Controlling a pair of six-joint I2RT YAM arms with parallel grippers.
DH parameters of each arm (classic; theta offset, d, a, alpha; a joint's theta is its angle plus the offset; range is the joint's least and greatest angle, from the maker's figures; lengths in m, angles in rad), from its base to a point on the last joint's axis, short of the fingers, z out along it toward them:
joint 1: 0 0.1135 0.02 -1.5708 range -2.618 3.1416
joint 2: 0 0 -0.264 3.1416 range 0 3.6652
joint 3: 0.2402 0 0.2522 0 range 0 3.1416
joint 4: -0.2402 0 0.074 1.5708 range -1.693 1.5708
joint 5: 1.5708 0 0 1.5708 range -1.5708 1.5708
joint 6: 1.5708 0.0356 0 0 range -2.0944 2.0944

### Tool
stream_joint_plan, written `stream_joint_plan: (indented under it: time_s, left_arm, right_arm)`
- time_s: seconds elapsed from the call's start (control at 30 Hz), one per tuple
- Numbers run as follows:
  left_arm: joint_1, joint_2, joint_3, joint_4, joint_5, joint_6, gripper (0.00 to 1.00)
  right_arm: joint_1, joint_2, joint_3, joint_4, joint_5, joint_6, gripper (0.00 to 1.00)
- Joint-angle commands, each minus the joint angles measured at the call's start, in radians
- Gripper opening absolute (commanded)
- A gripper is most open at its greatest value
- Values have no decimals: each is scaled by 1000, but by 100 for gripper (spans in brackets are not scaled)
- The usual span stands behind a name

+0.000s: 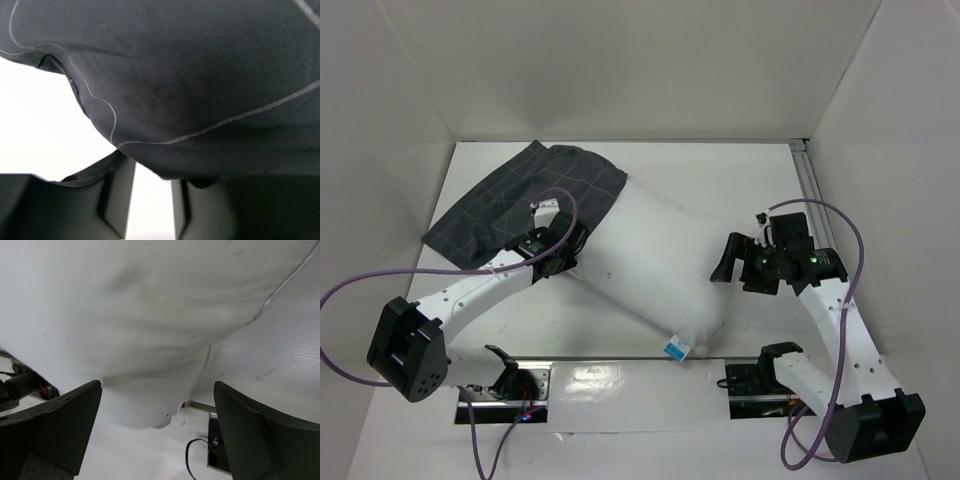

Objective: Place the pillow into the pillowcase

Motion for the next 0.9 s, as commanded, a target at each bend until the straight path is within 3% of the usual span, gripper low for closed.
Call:
stream_joint_plan:
  time_s: [0.0, 0.13, 0.23, 0.3, 0.43, 0.57, 0.6, 0.73, 0.87]
  left_arm:
    - [19, 3, 42, 18, 11, 17, 43]
    - [19, -6, 53, 18, 45, 17, 24]
    - [19, 20, 79, 18, 73, 17, 12]
    - [19, 35, 96, 6, 111, 26, 0]
    - [-16, 60, 148, -15, 157, 26, 0]
    - [-82, 69, 224, -35, 214, 26, 0]
    - [-95, 80, 247, -48, 225, 40, 0]
    - [-170, 115, 362, -86, 301, 89, 0]
    - [-237, 164, 513, -98, 373, 98, 0]
  right_arm:
    - [7, -1, 76, -82, -29, -16, 100]
    - [7, -19, 43, -122, -112, -1, 100]
    - [7, -71, -101, 41, -302, 105, 100]
    - [19, -106, -167, 125, -349, 169, 100]
    - [115, -143, -277, 293, -264, 315, 100]
    - [233, -96, -330, 615, -245, 486, 76]
    - [249, -82, -330, 687, -209, 498, 59]
    - [297, 1, -197, 691, -1, 466, 2]
    - [318, -10, -115, 732, 133, 513, 0]
